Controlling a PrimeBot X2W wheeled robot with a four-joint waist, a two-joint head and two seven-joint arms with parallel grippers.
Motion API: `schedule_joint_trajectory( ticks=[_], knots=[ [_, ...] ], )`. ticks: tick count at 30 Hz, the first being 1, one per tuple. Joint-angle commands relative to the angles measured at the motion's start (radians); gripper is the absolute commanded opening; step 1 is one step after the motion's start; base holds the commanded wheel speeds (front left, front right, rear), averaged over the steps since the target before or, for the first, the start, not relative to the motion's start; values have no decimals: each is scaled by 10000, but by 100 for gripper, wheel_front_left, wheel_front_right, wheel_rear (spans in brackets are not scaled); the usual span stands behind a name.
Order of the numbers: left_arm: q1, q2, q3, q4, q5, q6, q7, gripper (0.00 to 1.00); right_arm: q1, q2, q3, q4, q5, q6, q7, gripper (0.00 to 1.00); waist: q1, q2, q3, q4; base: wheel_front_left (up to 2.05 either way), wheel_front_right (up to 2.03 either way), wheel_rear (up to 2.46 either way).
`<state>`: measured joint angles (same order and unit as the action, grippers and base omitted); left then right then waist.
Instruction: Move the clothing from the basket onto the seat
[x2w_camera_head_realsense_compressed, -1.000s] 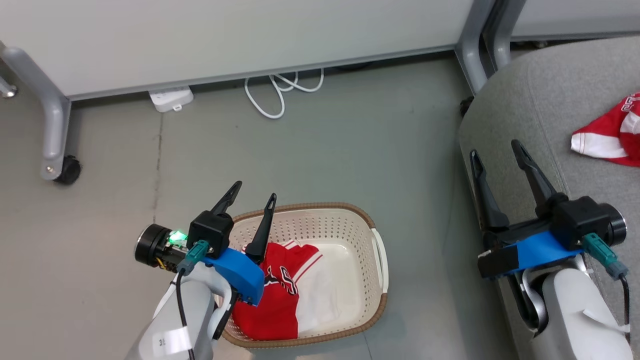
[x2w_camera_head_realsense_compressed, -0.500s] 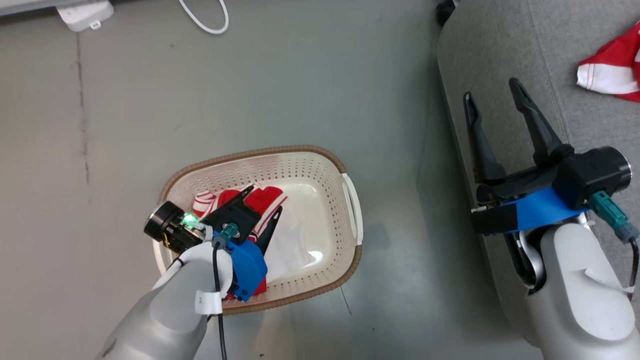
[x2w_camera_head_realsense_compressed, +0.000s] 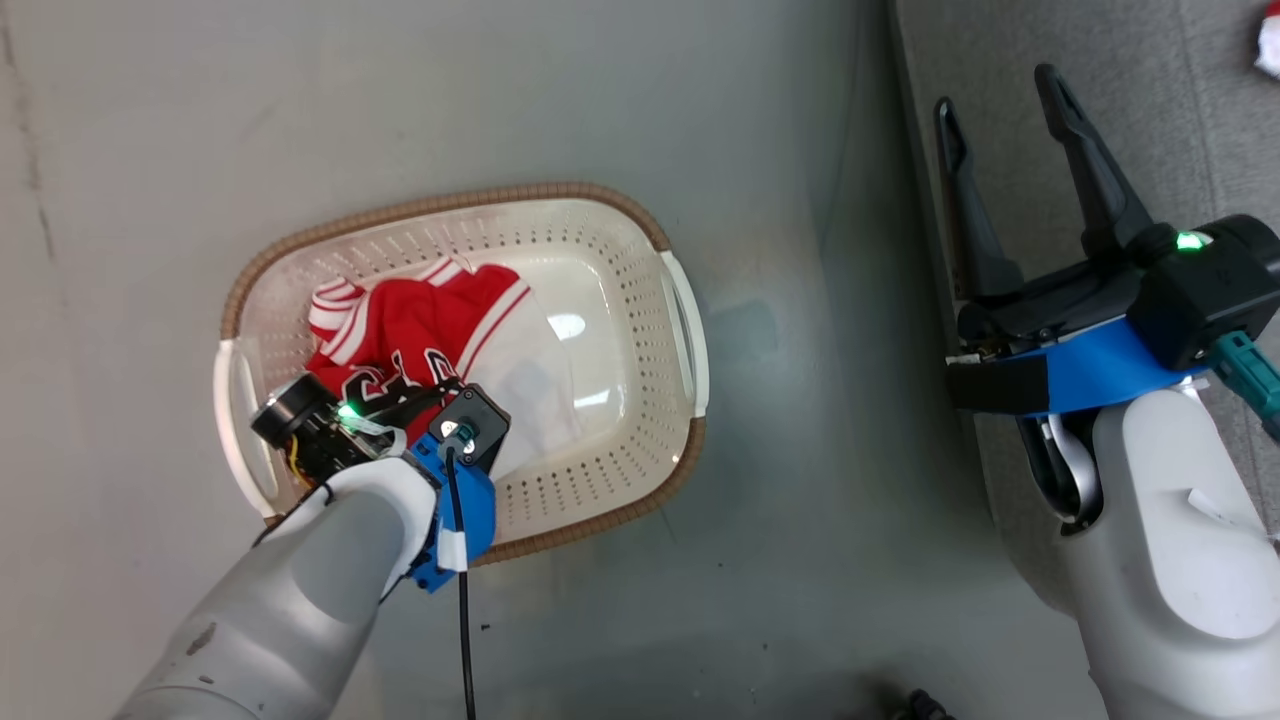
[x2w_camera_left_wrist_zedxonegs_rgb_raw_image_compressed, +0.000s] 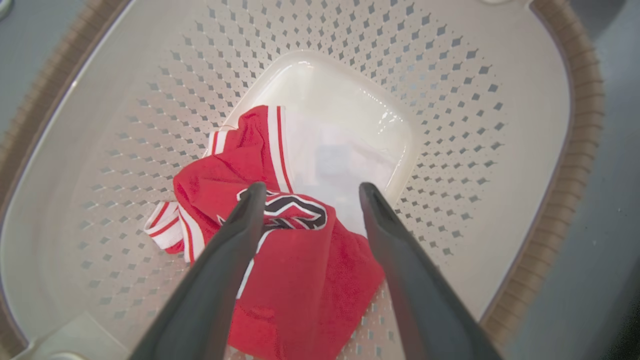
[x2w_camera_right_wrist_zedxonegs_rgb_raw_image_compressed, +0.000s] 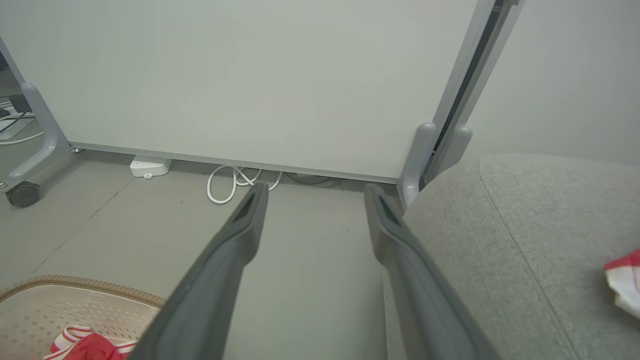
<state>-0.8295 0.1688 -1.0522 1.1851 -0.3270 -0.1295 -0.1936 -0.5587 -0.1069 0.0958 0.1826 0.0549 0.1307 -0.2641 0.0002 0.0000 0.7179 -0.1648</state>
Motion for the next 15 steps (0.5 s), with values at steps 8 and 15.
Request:
schedule_joint_trajectory(
  ticks=[8, 15],
  knots=[
    [-795, 486, -1297, 501, -453, -15, 863, 100, -544, -26, 31, -332, -16, 1, -5, 100, -2, 0, 1288, -220, 0, 0, 0],
    [-1352, 756, -1867, 632, -494, -16, 1107, 100, -734, -36, -62, -535, -17, 1, -5, 100, -2, 0, 1966, -346, 0, 0, 0]
  ],
)
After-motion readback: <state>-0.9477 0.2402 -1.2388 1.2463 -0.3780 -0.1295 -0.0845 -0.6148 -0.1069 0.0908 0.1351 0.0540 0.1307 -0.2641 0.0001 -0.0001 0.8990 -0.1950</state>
